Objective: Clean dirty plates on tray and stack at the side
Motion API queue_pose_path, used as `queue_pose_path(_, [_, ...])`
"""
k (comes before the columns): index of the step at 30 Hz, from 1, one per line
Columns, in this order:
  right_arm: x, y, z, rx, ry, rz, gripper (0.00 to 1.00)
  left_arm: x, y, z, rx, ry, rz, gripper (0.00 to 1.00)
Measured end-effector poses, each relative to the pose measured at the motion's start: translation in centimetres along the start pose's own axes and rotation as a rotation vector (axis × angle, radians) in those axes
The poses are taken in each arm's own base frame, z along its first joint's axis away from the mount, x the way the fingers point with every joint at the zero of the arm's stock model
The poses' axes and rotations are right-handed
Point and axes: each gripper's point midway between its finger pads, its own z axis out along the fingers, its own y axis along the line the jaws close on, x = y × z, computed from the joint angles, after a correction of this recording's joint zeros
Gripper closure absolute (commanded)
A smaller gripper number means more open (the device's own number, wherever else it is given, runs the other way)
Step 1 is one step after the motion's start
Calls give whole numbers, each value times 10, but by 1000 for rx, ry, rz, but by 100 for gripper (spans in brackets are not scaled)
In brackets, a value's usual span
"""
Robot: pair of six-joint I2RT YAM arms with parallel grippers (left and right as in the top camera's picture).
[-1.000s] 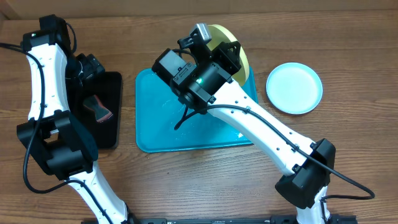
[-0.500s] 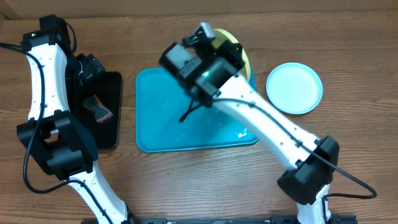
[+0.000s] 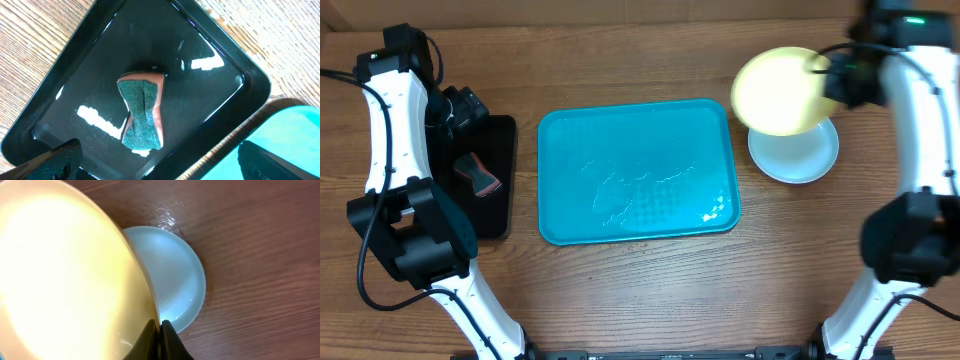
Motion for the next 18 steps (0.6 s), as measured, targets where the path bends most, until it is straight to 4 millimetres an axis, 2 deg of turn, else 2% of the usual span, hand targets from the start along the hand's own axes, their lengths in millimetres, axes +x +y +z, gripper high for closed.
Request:
queue_pose_path(3, [5, -39, 18, -86, 52, 136, 96, 0, 0, 0, 0, 0, 0, 0])
queue_pose_path(6, [14, -51, 38, -125, 83, 190, 96, 0, 0, 0, 0, 0, 0, 0])
queue_pose_path(12, [34, -50, 86, -167, 118, 207, 96, 0, 0, 0, 0, 0, 0, 0])
queue_pose_path(18, [45, -50, 101, -168, 137, 212, 96, 0, 0, 0, 0, 0, 0, 0])
